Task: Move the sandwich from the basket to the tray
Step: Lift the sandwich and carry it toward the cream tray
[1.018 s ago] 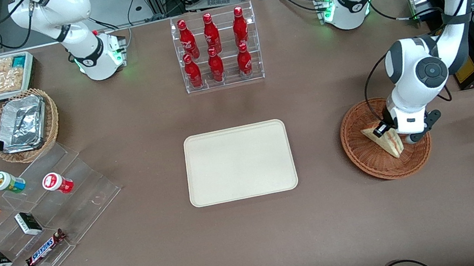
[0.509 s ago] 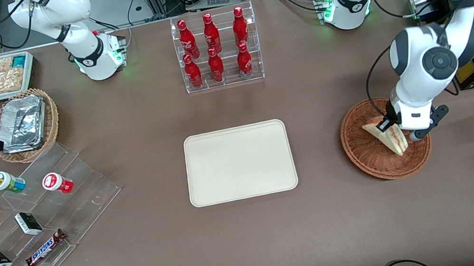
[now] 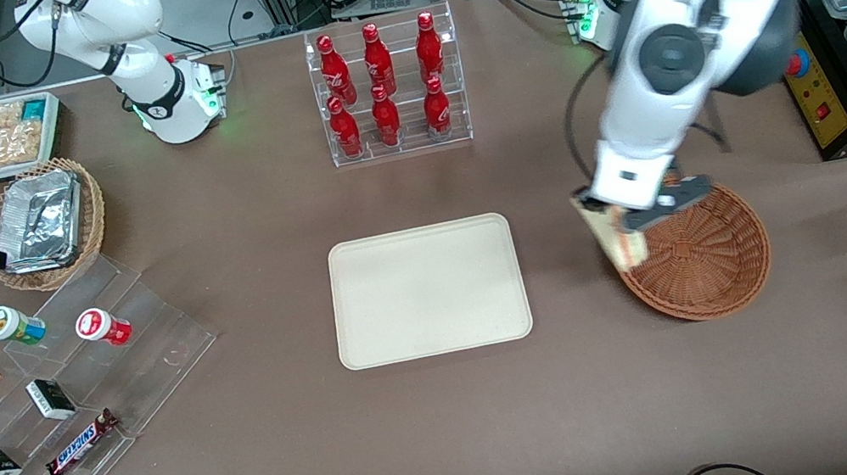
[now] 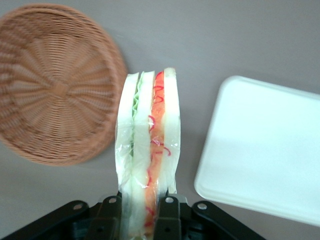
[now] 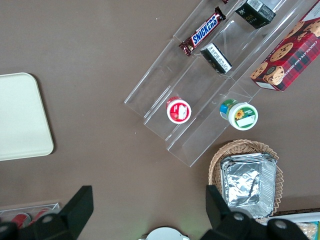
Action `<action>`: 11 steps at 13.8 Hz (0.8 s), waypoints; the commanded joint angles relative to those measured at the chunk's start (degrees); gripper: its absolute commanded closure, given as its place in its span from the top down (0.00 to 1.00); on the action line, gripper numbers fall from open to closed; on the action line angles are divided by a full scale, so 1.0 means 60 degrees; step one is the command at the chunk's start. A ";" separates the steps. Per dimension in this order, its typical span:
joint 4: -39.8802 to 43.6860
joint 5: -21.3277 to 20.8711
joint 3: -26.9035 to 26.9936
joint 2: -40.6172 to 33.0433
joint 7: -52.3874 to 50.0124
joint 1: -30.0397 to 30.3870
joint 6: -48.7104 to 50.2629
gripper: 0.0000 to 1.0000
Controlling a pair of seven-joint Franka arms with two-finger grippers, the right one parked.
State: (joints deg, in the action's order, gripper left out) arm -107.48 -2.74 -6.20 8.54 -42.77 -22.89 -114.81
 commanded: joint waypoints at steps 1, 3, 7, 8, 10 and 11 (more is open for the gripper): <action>0.1473 0.0017 0.0110 0.1282 -0.0108 -0.0958 0.0151 0.21; 0.2585 0.0032 0.0110 0.2379 -0.0123 -0.1675 0.0151 0.21; 0.4200 0.0047 0.0124 0.4242 -0.0592 -0.2760 -0.0344 0.21; 0.4347 0.0018 0.0124 0.4564 -0.0897 -0.2951 -0.0710 0.21; 0.4495 -0.0070 0.0124 0.5224 -0.1251 -0.3143 -0.1457 0.21; 0.4539 -0.0070 0.0139 0.5459 -0.1251 -0.3216 -0.1765 0.21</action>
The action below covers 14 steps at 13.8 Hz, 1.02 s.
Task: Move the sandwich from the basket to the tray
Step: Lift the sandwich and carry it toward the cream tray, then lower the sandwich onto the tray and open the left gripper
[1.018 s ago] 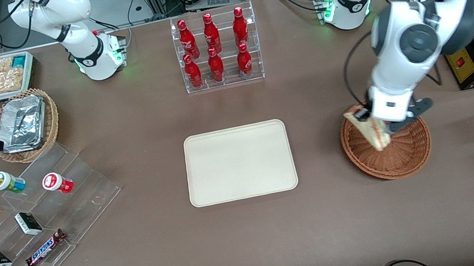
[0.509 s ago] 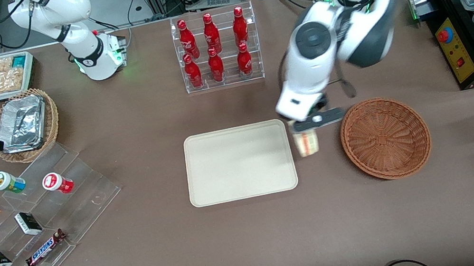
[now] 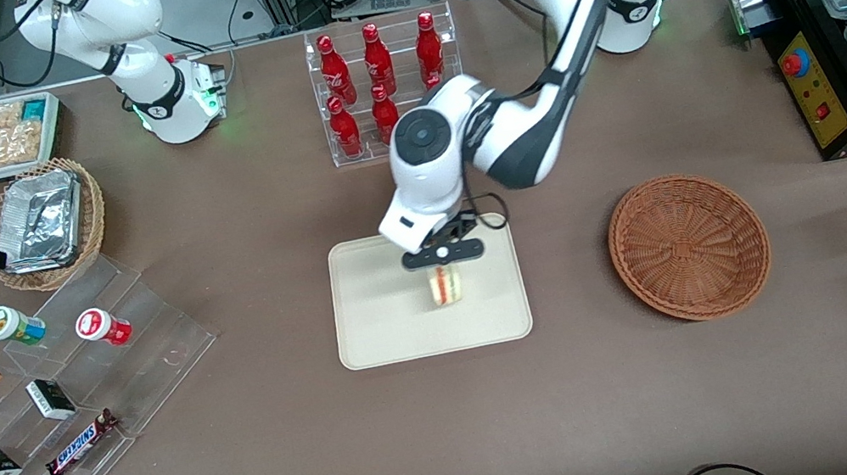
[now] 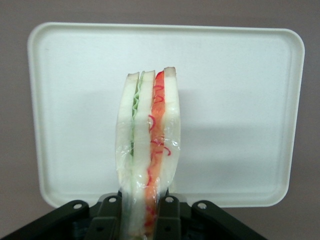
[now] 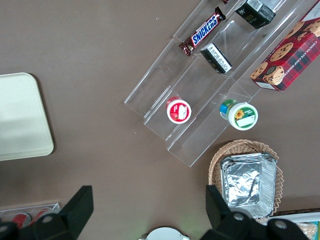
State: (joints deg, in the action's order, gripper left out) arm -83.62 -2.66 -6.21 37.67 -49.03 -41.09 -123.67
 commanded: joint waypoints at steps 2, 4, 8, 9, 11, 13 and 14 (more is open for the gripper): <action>0.0577 -0.0114 0.0170 0.0956 -0.0222 -0.0373 -0.0641 0.21; 0.0737 -0.0507 0.0170 0.1293 -0.0266 -0.0388 -0.0935 0.21; 0.0811 -0.0670 0.0185 0.1383 -0.0062 -0.0417 -0.0936 0.99; 0.0811 -0.0714 0.0185 0.1310 -0.0076 -0.0402 -0.0921 0.99; 0.0797 -0.0715 0.0199 0.0917 -0.0120 -0.0344 -0.0775 0.99; 0.0797 -0.0627 0.0214 0.0200 -0.0178 -0.0169 0.0200 0.99; 0.0782 -0.0583 0.0214 -0.0268 -0.0164 0.0021 0.0816 0.99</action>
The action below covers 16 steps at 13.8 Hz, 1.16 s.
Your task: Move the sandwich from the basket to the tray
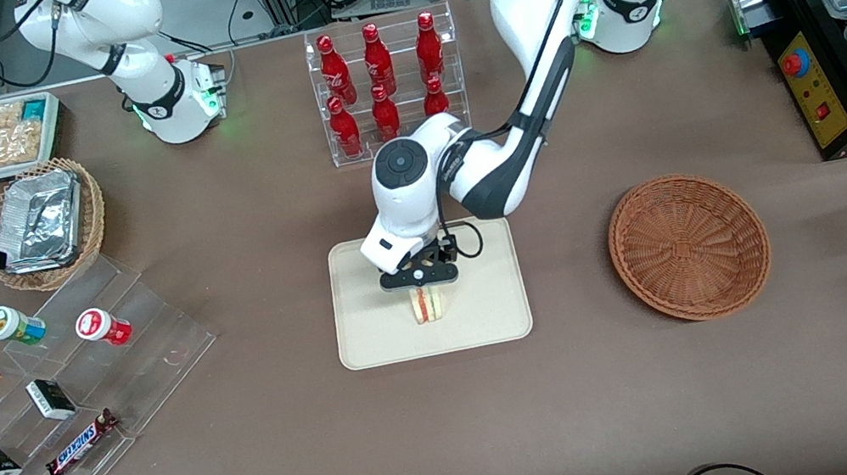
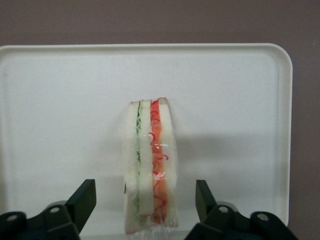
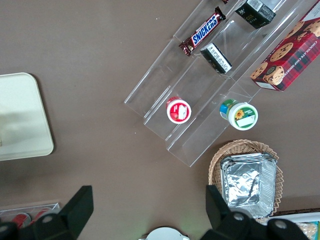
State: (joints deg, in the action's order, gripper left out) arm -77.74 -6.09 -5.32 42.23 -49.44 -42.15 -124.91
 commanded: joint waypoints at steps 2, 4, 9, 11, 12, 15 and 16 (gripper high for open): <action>-0.0256 0.0309 0.0052 -0.2082 -0.0066 0.0884 0.2222 0.99; -0.0286 0.0370 0.0067 -0.3093 0.0036 0.1425 0.3773 0.99; -0.0797 0.0414 0.0067 -0.5233 0.2549 0.3169 0.6223 0.99; -0.0886 0.0443 0.0067 -0.5806 0.3897 0.4032 0.6913 0.99; -0.0915 0.0458 0.0067 -0.6026 0.4629 0.4428 0.7177 0.99; -0.0916 0.0795 0.0067 -0.6451 0.6594 0.5761 0.7735 0.99; -0.0930 0.0795 0.0067 -0.6612 0.6933 0.5997 0.7896 0.99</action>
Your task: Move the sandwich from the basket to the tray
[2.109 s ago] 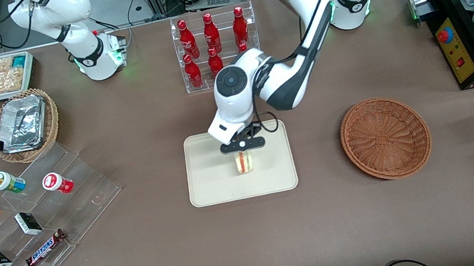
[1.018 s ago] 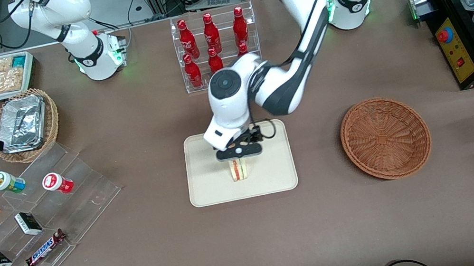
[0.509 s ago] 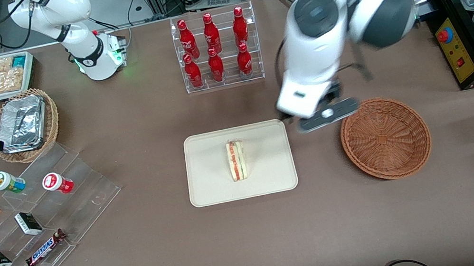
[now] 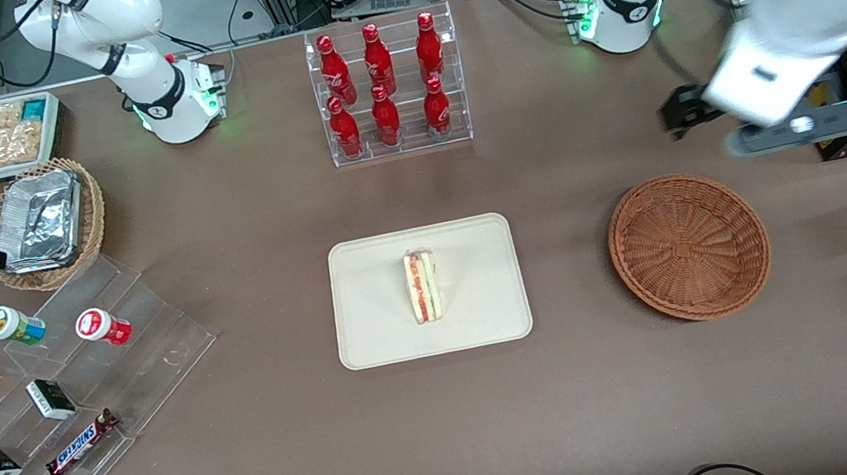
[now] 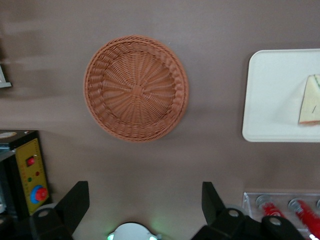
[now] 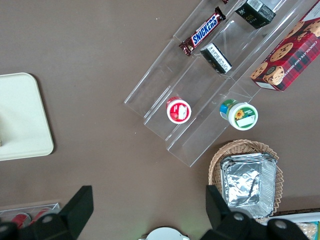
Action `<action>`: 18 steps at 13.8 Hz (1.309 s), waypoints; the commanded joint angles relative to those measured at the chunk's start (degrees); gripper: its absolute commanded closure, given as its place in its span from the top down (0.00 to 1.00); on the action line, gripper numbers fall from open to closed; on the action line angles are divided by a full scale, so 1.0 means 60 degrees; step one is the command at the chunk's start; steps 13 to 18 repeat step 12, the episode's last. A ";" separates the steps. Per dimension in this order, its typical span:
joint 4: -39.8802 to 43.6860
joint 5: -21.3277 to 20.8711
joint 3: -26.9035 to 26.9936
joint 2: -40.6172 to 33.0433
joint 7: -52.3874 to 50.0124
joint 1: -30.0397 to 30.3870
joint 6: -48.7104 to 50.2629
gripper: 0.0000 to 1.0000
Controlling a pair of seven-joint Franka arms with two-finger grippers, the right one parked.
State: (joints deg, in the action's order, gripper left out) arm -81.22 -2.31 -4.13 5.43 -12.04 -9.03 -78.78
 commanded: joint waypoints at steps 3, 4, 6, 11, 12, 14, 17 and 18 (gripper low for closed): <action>-0.0874 0.0180 -0.0117 -0.1092 0.1506 0.1006 0.0313 0.99; -0.1094 0.0166 -0.0074 -0.1283 0.1581 0.1007 0.0226 0.99; -0.1082 0.0035 0.0160 -0.1314 0.1581 0.0934 0.0239 0.99; -0.0645 0.0151 0.0468 -0.1272 0.1610 0.1036 0.0341 0.99; -0.0512 0.0180 0.0556 -0.1213 0.1756 0.1037 0.0385 0.99; -0.0512 0.0180 0.0556 -0.1213 0.1756 0.1037 0.0385 0.99; -0.0512 0.0180 0.0556 -0.1213 0.1756 0.1037 0.0385 0.99; -0.0512 0.0180 0.0556 -0.1213 0.1756 0.1037 0.0385 0.99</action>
